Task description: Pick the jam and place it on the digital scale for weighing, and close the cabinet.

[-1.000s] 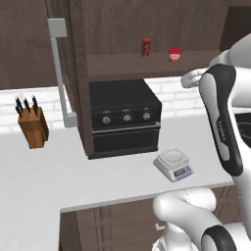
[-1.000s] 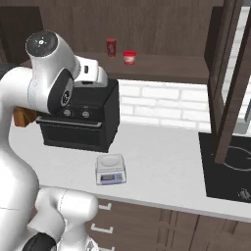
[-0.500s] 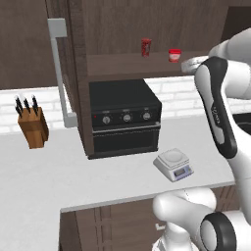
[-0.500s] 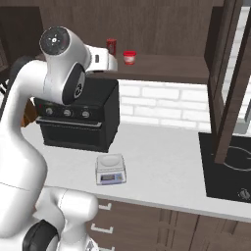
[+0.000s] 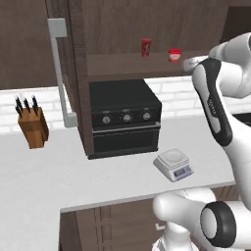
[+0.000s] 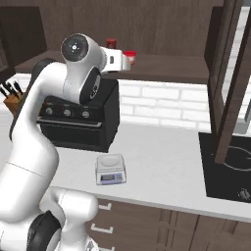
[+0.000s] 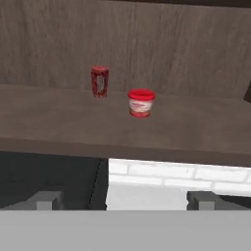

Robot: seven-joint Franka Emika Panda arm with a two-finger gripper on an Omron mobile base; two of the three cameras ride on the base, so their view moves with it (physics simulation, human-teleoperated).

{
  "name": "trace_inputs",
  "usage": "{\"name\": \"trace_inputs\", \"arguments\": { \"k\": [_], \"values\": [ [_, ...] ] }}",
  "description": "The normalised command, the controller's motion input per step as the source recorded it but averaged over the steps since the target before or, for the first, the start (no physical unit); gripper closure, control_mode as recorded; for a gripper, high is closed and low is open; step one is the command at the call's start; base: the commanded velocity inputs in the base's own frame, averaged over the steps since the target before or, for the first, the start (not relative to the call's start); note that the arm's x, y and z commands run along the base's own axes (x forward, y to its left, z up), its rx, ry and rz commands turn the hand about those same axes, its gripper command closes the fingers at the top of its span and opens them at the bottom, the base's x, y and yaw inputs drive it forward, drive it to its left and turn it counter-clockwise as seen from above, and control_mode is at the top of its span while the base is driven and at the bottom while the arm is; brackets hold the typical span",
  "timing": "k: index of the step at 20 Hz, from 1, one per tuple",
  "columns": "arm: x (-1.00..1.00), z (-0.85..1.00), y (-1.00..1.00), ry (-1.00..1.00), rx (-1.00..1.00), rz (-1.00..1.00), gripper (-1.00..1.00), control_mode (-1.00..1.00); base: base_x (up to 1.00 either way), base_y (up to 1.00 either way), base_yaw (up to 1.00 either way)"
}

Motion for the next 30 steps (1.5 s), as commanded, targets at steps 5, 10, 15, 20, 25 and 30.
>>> {"name": "trace_inputs", "arguments": {
  "k": [5,10,15,20,25,30],
  "values": [
    [0.48,0.07,0.0,0.0,0.0,0.0,-1.0,-1.0,0.0,0.0,0.0],
    [0.54,0.04,0.0,0.0,0.0,0.01,-1.0,-1.0,0.0,0.0,0.0],
    [0.68,0.0,-0.02,0.1,0.0,0.01,-1.0,-1.0,0.0,0.0,0.0],
    [0.59,-0.02,-0.06,0.03,0.0,0.02,-1.0,-1.0,0.0,0.0,0.0],
    [0.36,-0.03,-0.12,0.0,0.0,0.01,-1.0,-1.0,0.0,0.0,0.0],
    [0.44,-0.2,-0.08,0.0,0.0,0.02,-1.0,-1.0,0.0,0.0,0.0]
  ]
}}
